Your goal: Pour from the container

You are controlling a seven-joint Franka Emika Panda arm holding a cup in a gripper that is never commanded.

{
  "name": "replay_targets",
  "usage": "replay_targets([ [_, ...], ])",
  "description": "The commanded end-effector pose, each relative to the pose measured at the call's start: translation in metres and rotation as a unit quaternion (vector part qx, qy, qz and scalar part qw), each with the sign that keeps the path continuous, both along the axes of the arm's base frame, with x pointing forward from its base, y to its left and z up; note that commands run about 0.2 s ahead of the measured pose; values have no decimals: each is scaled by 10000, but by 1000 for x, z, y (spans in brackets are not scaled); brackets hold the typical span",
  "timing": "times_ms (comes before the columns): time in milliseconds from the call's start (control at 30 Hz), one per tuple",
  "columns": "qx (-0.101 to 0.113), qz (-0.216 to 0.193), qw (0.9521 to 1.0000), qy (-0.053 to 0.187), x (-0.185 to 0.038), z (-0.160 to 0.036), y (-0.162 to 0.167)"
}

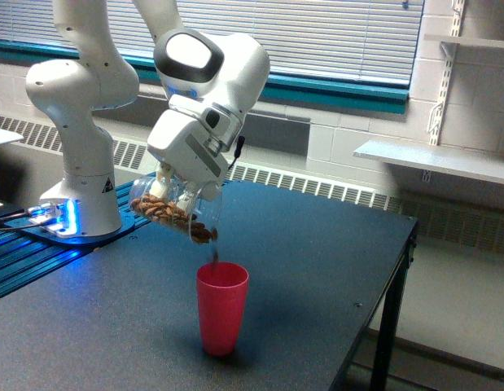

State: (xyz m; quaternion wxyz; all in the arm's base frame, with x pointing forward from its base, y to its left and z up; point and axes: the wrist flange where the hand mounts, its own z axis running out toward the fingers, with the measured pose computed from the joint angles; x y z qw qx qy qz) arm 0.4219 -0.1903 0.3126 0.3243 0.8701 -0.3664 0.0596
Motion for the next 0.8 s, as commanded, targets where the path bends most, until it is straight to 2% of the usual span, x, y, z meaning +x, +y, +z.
replay_targets([
  [33,-133,-32,9999,-15,4,5,2],
  [800,-230,-73,9996,139,9,12,3],
])
